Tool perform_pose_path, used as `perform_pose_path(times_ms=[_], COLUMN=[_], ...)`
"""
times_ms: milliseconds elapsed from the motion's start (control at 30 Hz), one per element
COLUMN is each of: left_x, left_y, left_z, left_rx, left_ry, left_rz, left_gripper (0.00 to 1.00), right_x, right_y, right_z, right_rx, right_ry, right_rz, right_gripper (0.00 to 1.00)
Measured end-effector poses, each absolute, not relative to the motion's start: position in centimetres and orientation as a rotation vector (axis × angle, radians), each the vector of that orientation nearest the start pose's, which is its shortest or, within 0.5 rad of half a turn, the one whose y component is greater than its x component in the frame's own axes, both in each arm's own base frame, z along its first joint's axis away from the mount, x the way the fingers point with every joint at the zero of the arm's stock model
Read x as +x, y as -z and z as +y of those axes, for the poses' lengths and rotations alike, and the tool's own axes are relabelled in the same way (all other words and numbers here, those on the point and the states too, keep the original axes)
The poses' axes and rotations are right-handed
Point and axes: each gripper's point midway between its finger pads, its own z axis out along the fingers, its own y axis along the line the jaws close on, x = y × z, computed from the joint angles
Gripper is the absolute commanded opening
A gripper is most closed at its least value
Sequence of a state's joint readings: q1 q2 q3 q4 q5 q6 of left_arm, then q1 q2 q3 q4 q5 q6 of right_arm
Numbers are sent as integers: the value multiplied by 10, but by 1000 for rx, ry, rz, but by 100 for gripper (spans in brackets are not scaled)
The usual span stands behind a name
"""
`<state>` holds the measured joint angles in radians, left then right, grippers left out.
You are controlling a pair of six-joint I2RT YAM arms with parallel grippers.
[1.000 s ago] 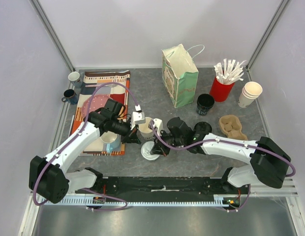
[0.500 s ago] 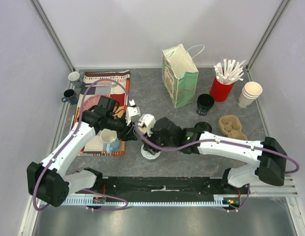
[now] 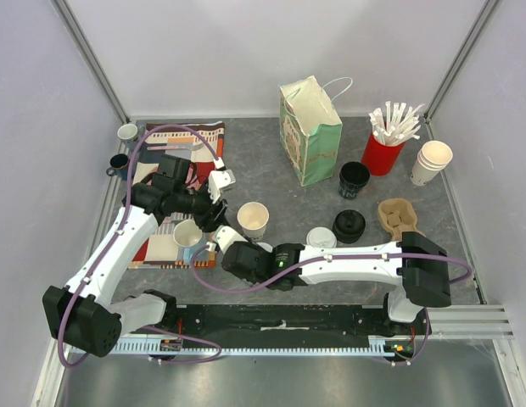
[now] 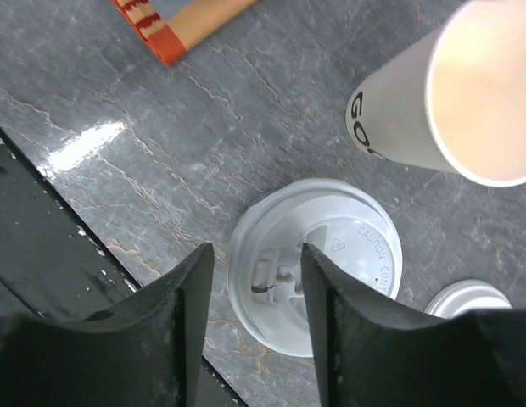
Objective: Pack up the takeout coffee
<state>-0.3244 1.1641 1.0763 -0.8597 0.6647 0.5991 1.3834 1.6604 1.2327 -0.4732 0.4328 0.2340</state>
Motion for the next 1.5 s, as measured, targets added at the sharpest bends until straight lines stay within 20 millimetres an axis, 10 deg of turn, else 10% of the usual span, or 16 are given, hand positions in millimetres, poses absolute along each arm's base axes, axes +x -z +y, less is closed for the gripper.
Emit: perform_pose_path(times_ms=[433,867,1500], left_x=[227,228,228], left_y=[-189,-192,-192], left_z=[-171,-171,-170], left_rx=[1283,1283,1280], left_ry=[702,699,700], left_rz=[1995,1991,1994], left_gripper=[57,57,57], right_x=[148,208,250], right_y=[-114,-108,-123], right_z=[375,302,294], right_rx=[-1121,-1034,-1018], right_ry=[-160,-40,-155], right_rz=[2097,2133,2100], right_gripper=[42,44,72])
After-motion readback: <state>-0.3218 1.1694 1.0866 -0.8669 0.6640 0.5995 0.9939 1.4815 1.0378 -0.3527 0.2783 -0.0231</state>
